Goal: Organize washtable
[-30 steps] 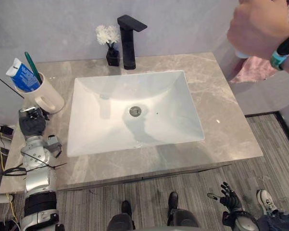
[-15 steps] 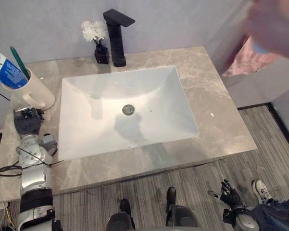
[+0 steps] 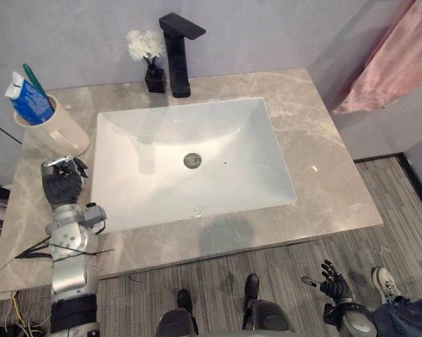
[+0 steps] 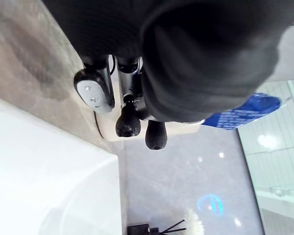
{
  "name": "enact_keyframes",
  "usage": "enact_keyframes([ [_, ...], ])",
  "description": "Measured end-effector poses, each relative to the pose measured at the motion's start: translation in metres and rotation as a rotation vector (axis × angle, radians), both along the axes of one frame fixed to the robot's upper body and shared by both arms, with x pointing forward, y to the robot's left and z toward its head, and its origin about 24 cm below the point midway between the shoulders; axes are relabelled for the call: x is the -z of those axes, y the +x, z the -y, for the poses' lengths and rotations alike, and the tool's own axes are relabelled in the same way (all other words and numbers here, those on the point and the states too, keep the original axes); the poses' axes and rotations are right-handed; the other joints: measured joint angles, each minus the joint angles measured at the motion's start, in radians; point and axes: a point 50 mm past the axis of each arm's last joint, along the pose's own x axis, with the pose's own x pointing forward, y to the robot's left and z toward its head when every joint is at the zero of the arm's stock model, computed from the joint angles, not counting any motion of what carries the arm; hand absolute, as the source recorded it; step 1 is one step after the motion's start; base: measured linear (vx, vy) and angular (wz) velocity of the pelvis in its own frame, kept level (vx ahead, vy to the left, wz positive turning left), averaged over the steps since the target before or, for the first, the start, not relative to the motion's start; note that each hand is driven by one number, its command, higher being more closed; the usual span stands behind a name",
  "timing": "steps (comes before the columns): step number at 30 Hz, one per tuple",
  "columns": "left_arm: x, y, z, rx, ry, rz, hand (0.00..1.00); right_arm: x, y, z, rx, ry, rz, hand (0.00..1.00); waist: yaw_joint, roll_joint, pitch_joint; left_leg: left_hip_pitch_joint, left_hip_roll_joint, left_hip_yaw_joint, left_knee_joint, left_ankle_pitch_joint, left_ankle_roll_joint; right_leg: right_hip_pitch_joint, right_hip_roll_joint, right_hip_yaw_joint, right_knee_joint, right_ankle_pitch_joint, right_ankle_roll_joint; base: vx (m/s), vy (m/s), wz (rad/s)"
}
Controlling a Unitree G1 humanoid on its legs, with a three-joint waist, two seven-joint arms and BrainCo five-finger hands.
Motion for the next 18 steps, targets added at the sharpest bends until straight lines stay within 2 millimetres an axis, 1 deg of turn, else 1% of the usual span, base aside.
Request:
enact_keyframes([
  [1, 0.003, -0.005, 0.003, -0.002, -0.014, 0.004, 1.00, 0.001, -0.001, -0.001, 0.001, 0.003, -0.003, 0.00, 0.002, 0.012, -0.002, 0.006, -0.003, -0.008, -0.002, 0.000, 0.000, 0.013, -0.002, -0.009, -0.006, 0.000, 0.000, -0.01, 0.001, 0.15],
  [2, 0.004, -0.008, 0.003, -0.006, -0.019, 0.002, 1.00, 0.001, -0.001, -0.001, 0.001, 0.004, -0.004, 0.00, 0.000, 0.019, -0.006, 0.007, -0.004, -0.015, -0.003, 0.001, 0.001, 0.020, -0.003, -0.018, -0.010, 0.000, 0.000, 0.00, 0.000, 0.24],
  [3, 0.005, -0.017, 0.006, -0.007, -0.022, 0.006, 1.00, 0.002, -0.003, 0.000, 0.004, 0.004, -0.008, 0.00, -0.001, 0.033, -0.016, 0.009, -0.006, -0.023, -0.004, 0.001, 0.001, 0.029, -0.002, -0.028, -0.014, 0.000, 0.000, 0.00, -0.001, 0.20],
  [4, 0.003, -0.026, 0.009, -0.014, -0.025, 0.025, 1.00, 0.002, -0.005, 0.001, 0.010, 0.003, -0.010, 0.00, 0.004, 0.048, -0.026, 0.009, -0.006, -0.025, -0.005, 0.001, 0.001, 0.031, -0.003, -0.032, -0.016, 0.000, 0.000, 0.01, 0.000, 0.14],
  [5, 0.002, -0.030, 0.010, -0.018, -0.024, 0.037, 1.00, 0.002, -0.006, 0.002, 0.015, 0.002, -0.012, 0.00, 0.008, 0.056, -0.031, 0.009, -0.007, -0.027, -0.006, 0.001, 0.001, 0.033, -0.002, -0.036, -0.017, 0.000, 0.000, 0.02, -0.008, 0.19],
  [6, 0.000, -0.040, 0.010, -0.038, -0.028, 0.059, 1.00, 0.003, -0.010, 0.002, 0.020, 0.002, -0.022, 0.00, 0.014, 0.073, -0.041, 0.013, -0.009, -0.043, -0.006, 0.002, 0.002, 0.051, -0.001, -0.054, -0.028, 0.000, 0.000, 0.02, -0.012, 0.24],
  [8, 0.002, -0.051, 0.007, -0.079, -0.039, 0.070, 1.00, 0.007, -0.015, 0.003, 0.027, 0.007, -0.044, 0.00, 0.025, 0.088, -0.056, 0.028, -0.007, -0.050, -0.012, 0.002, 0.001, 0.069, 0.001, -0.066, -0.033, 0.000, 0.000, 0.01, -0.009, 0.17],
  [11, 0.010, -0.068, 0.003, -0.141, -0.059, 0.055, 1.00, 0.010, -0.019, 0.000, 0.058, 0.026, -0.050, 0.00, 0.027, 0.095, -0.077, 0.029, -0.012, -0.083, -0.024, 0.013, 0.002, 0.094, 0.000, -0.104, -0.049, 0.000, 0.001, -0.01, -0.012, 0.32],
  [12, 0.012, -0.071, 0.003, -0.149, -0.064, 0.050, 1.00, 0.010, -0.020, -0.001, 0.063, 0.030, -0.051, 0.00, 0.029, 0.093, -0.079, 0.029, -0.012, -0.088, -0.024, 0.014, 0.002, 0.098, 0.000, -0.109, -0.050, 0.000, 0.001, -0.03, -0.005, 0.22],
  [14, 0.023, -0.082, 0.002, -0.186, -0.098, 0.011, 1.00, 0.012, -0.022, -0.004, 0.072, 0.042, -0.056, 0.00, 0.050, 0.085, -0.095, 0.030, -0.012, -0.097, -0.031, 0.023, 0.001, 0.101, -0.001, -0.117, -0.050, 0.000, 0.001, -0.03, -0.001, 0.13],
  [17, 0.033, -0.092, 0.001, -0.221, -0.140, -0.016, 1.00, 0.014, -0.025, -0.008, 0.084, 0.056, -0.061, 0.00, 0.056, 0.075, -0.101, 0.041, -0.016, -0.118, -0.038, 0.029, 0.000, 0.123, -0.005, -0.140, -0.050, -0.002, 0.003, -0.03, -0.002, 0.25],
  [18, 0.044, -0.100, 0.000, -0.244, -0.176, -0.054, 1.00, 0.015, -0.026, -0.009, 0.083, 0.061, -0.063, 0.00, 0.057, 0.073, -0.107, 0.041, -0.019, -0.127, -0.038, 0.029, 0.001, 0.136, -0.008, -0.153, -0.049, -0.008, 0.008, -0.06, -0.003, 0.37],
])
